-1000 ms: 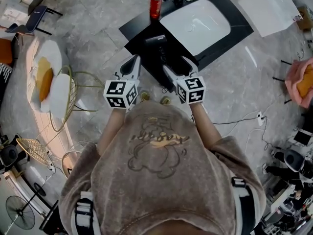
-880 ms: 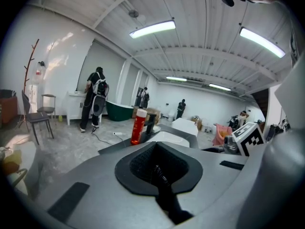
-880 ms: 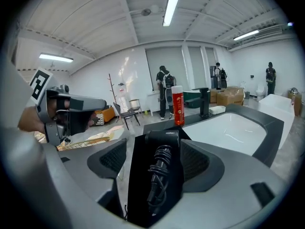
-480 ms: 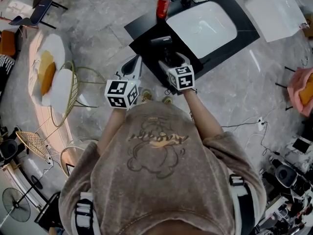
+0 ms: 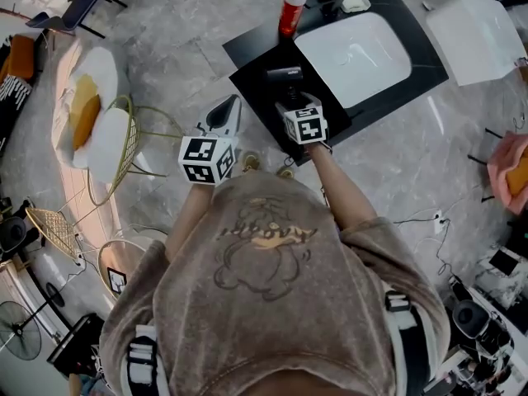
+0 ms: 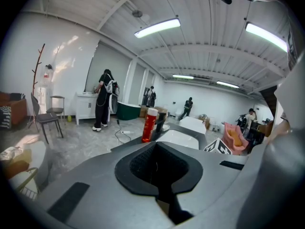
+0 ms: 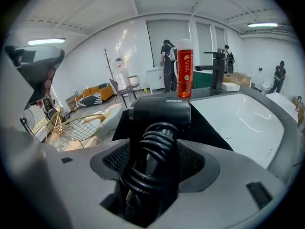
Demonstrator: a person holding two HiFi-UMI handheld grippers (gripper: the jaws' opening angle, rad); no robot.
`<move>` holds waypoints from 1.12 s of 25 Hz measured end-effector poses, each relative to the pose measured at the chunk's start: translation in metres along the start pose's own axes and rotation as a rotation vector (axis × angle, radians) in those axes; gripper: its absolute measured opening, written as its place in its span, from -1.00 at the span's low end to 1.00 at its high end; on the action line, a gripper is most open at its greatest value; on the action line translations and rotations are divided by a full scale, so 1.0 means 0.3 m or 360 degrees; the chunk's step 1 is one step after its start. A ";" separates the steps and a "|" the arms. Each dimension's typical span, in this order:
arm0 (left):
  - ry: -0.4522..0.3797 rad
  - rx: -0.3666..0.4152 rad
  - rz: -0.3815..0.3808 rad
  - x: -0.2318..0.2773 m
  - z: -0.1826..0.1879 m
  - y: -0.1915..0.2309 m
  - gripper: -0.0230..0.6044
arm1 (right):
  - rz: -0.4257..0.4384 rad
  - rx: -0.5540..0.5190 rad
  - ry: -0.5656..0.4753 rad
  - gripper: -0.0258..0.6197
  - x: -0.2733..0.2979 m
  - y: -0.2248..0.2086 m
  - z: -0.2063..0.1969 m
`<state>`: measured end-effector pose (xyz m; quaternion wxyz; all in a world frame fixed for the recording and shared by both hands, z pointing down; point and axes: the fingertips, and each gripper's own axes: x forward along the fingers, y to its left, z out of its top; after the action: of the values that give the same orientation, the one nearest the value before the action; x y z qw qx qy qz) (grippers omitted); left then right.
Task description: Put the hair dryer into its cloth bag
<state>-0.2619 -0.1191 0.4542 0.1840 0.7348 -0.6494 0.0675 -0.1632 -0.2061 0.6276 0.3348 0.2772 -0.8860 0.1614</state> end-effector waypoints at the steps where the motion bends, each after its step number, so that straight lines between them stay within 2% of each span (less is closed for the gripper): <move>1: 0.0001 -0.0004 0.0004 0.000 -0.002 0.005 -0.88 | -0.0002 -0.0003 0.0015 -0.04 0.008 0.002 -0.002; 9: 0.0020 -0.0022 -0.0003 0.015 -0.016 0.016 -0.88 | -0.0032 0.0011 0.0080 0.03 0.042 -0.006 -0.015; 17: 0.0023 -0.0026 -0.0029 0.030 -0.016 0.013 -0.88 | 0.0008 0.0070 0.0159 0.02 0.066 -0.004 -0.034; 22: 0.0018 -0.0027 -0.0026 0.022 -0.015 0.016 -0.88 | -0.0092 0.0134 0.0176 -0.04 0.048 -0.020 -0.032; 28: 0.0005 -0.0029 -0.0019 0.017 -0.005 0.028 -0.88 | -0.0100 0.0120 0.0138 -0.07 0.032 -0.016 -0.025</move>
<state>-0.2693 -0.1241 0.4588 0.1920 0.7368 -0.6453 0.0617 -0.1626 -0.2100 0.6400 0.3672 0.3101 -0.8548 0.1958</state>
